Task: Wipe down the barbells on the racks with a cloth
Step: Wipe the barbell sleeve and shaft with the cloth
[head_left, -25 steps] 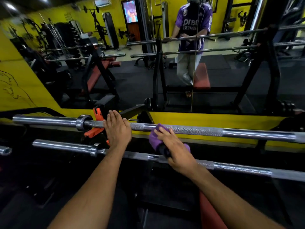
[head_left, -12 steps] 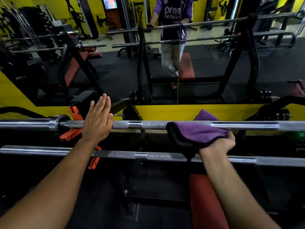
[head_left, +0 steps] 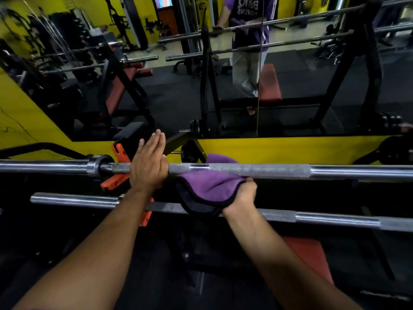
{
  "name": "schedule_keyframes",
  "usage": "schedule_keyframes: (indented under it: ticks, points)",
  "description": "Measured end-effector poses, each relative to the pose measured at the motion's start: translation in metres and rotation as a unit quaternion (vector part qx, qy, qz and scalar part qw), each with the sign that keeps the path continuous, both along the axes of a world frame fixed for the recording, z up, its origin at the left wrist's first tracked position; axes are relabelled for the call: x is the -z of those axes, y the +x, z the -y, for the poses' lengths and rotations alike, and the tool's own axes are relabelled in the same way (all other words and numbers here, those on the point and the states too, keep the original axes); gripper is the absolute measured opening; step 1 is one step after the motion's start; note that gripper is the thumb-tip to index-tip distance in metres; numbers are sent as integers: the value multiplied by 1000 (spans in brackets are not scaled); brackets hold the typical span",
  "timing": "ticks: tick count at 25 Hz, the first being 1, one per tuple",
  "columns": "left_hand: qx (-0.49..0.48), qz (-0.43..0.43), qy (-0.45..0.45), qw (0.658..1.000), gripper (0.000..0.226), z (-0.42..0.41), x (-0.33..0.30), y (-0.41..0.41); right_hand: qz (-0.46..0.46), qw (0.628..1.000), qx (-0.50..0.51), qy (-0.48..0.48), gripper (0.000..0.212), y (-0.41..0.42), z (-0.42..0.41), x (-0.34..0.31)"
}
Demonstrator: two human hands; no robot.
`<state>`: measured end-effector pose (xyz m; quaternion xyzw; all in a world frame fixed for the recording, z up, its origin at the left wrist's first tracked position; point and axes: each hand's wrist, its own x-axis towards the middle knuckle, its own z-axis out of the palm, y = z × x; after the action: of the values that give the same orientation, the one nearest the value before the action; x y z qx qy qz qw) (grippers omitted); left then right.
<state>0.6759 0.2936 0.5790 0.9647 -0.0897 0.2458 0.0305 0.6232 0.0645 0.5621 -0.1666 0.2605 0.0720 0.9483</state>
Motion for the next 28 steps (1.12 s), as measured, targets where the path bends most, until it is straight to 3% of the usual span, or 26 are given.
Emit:
schedule_keyframes:
  ticks: [2,5,8,9,14,19,21,24,28]
  points:
    - [-4,2,-4,1000,68,-1,-1,-1,66,997,1,-31,51,-8,32,10]
    - [-4,9,0,1000,67,0,1,-2,68,990,38,-117,27,-37,113,-3]
    - [-4,18,-1,1000,66,1,3,-1,47,986,65,-144,30,-57,165,-28]
    - [-6,21,0,1000,66,1,4,-1,26,985,97,-142,27,-55,165,-30]
    - [-9,33,-13,999,64,4,5,-2,-74,984,158,-47,51,-15,105,-35]
    - [-6,34,-18,999,65,3,4,-2,-111,993,42,1,63,-6,10,-38]
    - [-7,30,-14,999,67,3,4,-1,-75,997,1,-7,65,-10,-9,-39]
    - [-10,30,-9,999,68,0,5,-1,-58,997,-13,-52,55,-22,14,-39]
    - [-31,39,-23,999,66,2,8,-3,-67,988,43,-132,45,-43,100,-36]
